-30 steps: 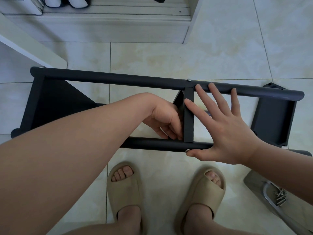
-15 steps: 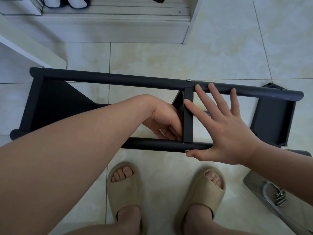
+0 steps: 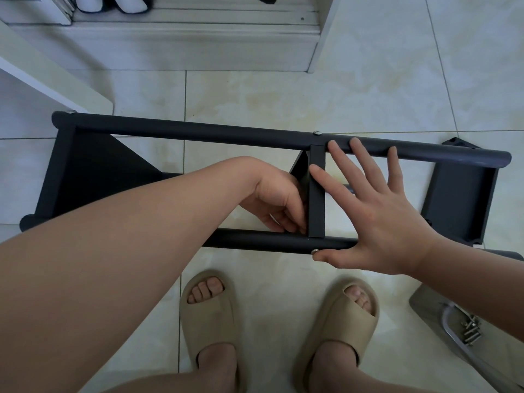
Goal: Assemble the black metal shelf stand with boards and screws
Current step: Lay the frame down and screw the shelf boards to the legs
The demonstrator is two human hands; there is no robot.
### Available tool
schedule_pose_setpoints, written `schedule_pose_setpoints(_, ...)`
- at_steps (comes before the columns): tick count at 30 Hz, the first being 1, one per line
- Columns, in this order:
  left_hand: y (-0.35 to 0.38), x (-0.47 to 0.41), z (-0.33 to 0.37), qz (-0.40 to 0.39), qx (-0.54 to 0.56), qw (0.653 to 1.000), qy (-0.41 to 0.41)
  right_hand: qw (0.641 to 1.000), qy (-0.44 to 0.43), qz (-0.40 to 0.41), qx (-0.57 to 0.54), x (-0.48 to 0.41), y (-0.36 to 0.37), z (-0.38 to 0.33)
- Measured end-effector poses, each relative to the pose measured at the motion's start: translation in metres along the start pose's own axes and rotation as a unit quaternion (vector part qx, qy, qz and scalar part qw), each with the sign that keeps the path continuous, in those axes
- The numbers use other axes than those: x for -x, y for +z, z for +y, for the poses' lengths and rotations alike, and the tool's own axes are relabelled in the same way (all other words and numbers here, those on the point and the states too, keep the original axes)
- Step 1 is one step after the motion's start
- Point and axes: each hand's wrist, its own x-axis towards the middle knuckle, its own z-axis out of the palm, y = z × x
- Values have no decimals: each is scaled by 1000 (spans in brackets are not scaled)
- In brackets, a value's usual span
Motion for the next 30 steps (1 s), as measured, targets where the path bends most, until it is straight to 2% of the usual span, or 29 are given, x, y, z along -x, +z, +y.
schedule_pose_setpoints(7,-1,4,-4,-18,0,1000,-25,1000,0,1,-2,0,0,0)
schedule_pose_setpoints(18,1,-1,-2,9,0,1000,-8,1000,3,-5,-3,0,-1,-1)
schedule_pose_setpoints(30,-3,2,-4,-16,-1,1000,-3,1000,0,-1,-3,0,0,-1)
